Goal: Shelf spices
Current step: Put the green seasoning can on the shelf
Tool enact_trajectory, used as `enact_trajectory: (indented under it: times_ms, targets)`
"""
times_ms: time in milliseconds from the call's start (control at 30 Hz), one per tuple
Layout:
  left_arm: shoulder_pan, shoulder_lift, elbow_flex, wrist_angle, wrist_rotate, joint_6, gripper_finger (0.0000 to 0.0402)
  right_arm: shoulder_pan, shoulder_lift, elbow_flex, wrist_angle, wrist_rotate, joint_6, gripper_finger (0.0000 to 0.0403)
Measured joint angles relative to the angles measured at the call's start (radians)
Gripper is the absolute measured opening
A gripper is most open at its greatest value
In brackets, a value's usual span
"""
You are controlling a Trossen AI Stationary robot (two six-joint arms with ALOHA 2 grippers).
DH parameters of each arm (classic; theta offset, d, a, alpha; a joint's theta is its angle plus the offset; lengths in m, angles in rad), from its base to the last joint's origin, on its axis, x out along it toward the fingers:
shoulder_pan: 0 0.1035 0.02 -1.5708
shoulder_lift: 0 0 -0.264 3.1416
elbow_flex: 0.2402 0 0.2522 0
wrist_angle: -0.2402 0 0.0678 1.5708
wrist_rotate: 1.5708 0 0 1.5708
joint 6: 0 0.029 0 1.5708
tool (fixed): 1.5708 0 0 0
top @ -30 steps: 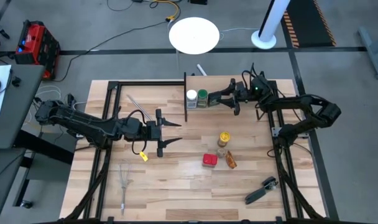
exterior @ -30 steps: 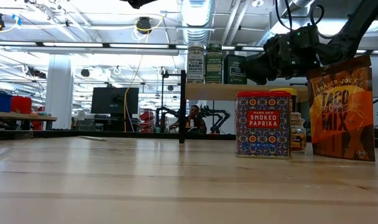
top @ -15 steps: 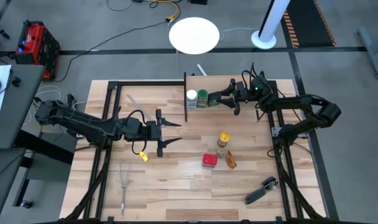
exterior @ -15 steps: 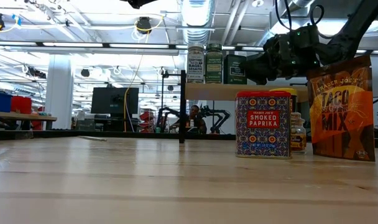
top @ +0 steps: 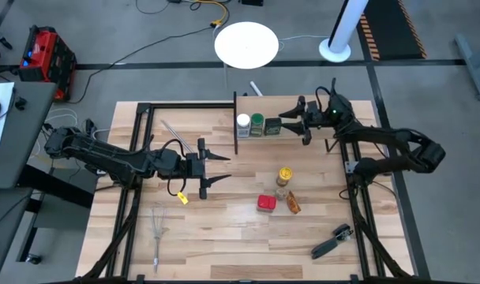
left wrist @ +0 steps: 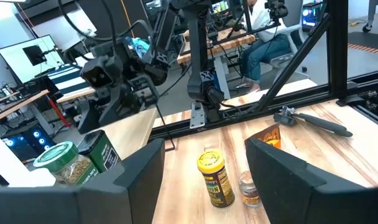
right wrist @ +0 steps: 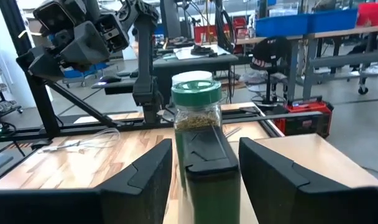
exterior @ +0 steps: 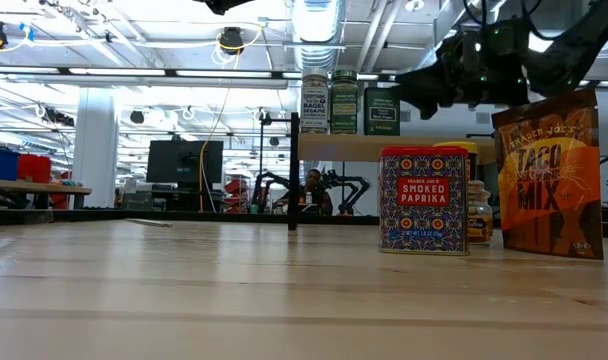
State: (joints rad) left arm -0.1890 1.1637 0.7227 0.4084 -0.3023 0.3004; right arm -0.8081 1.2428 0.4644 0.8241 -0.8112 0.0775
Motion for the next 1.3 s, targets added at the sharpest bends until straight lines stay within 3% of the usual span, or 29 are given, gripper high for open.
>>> enact_trajectory:
  times_ms: [500, 733, 900, 967, 1133, 1300]
  targets:
    - [0.0, 0.0, 0.0, 0.0, 0.0, -0.024, 0.0219, 0.011, -0.181, 0.0, -0.263, 0.014, -0.033, 0.0187]
    - [0.0, 0.0, 0.0, -0.003, -0.078, 0.018, 0.0219, 0.04, -0.343, 0.0, -0.358, 0.149, -0.036, 0.0187]
    - [0.0, 0.0, 0.0, -0.005, -0.168, 0.075, 0.0219, 0.07, -0.469, 0.0, -0.368, 0.41, 0.04, 0.0187]
    - [0.0, 0.0, 0.0, -0.005, -0.2, 0.1, 0.0219, 0.078, -0.51, 0.012, -0.373, 0.468, 0.054, 0.0187]
    - [0.003, 0.0, 0.0, 0.011, -0.268, 0.156, 0.0219, 0.11, -0.556, 0.098, -0.386, 0.473, 0.053, 0.0187]
    - [0.018, -0.015, 0.0, 0.006, -0.271, 0.164, 0.0219, 0.136, -0.54, 0.243, -0.556, 0.49, 0.002, 0.0187]
